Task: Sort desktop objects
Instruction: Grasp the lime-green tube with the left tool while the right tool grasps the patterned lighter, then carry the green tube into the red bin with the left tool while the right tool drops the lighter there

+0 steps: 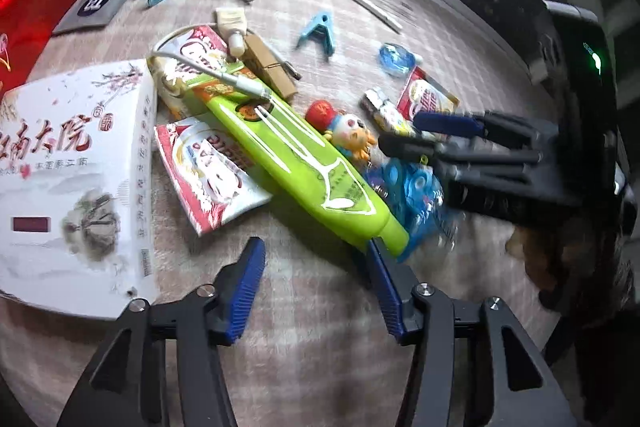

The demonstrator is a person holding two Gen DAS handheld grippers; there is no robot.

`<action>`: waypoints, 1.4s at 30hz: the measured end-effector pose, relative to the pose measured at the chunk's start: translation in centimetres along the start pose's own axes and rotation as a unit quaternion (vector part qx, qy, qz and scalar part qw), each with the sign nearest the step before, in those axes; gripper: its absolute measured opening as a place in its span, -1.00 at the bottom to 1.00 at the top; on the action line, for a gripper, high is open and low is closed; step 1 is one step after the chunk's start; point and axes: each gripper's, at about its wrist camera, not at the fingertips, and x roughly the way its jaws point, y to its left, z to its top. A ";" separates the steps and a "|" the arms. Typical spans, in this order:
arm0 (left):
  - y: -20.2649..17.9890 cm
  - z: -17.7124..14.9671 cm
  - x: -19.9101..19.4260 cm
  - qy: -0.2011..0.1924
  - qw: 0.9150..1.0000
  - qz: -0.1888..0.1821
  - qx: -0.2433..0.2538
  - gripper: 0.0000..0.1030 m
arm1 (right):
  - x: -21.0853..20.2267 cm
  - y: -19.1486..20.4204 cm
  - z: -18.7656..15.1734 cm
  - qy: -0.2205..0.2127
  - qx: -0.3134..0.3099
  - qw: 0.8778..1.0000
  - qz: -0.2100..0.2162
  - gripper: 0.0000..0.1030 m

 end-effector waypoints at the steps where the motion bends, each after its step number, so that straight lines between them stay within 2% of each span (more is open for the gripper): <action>1: 0.0 0.2 0.0 -0.004 1.000 0.001 -0.008 0.05 | -0.1 0.1 -0.2 -0.002 -0.005 1.000 -0.001 0.01; 3: 0.0 0.6 -0.2 -0.009 1.000 0.004 -0.021 0.08 | -0.2 0.4 -0.6 -0.006 -0.016 1.000 -0.002 -0.18; 4: 0.0 0.6 -0.2 -0.011 1.000 0.004 -0.025 0.08 | -0.3 0.4 -0.8 -0.005 -0.019 1.000 0.001 -0.48; 5: -0.1 0.7 -0.3 -0.013 0.999 0.003 -0.030 0.08 | -0.5 0.0 -1.0 -0.007 -0.010 1.000 0.009 -0.55; 9: -0.1 0.7 -1.1 -0.027 0.999 -0.007 -0.040 0.08 | -1.2 -1.6 -1.5 -0.004 0.033 0.998 0.048 -0.55; 13: 0.2 0.8 -2.0 -0.041 0.998 -0.013 -0.050 0.08 | -1.3 -1.1 -1.5 0.006 0.009 0.999 0.037 -0.48; 17: 0.7 1.7 -0.7 -0.033 0.997 -0.018 -0.074 0.04 | -0.9 -0.8 -1.2 -0.002 0.013 1.000 0.025 -0.55; 19: -0.1 1.9 -0.4 -0.042 0.997 -0.020 -0.068 -0.16 | -1.1 -1.9 -1.5 -0.010 0.053 0.997 0.053 -0.55; 21: -0.8 2.0 -0.2 -0.051 0.997 -0.022 -0.061 -0.61 | -1.0 -3.2 -1.6 -0.016 0.102 0.990 0.094 -0.56; 23: -1.3 2.1 -0.3 -0.055 0.997 -0.024 -0.050 -0.73 | -0.9 -4.2 -1.9 -0.021 0.140 0.982 0.121 -0.56; 27: -2.2 1.8 -0.5 -0.058 0.998 -0.026 -0.020 -0.86 | -1.2 -4.6 -2.9 -0.031 0.178 0.973 0.144 -0.56; 31: -2.4 1.0 -1.7 -0.055 0.998 -0.025 -0.006 -0.87 | -1.7 -5.5 -4.1 -0.047 0.225 0.958 0.172 -0.56; 33: -2.7 0.9 -1.9 -0.058 0.998 -0.022 0.001 -0.87 | -2.3 -5.8 -4.7 -0.061 0.240 0.953 0.174 -0.56; 38: -2.6 -0.2 -4.0 -0.066 0.997 -0.005 0.027 -0.87 | -4.2 -5.4 -5.6 -0.080 0.234 0.959 0.136 -0.56; 42: -1.9 -1.6 -5.5 -0.065 0.997 0.004 0.039 -0.87 | -5.6 -5.0 -6.7 -0.092 0.241 0.958 0.124 -0.56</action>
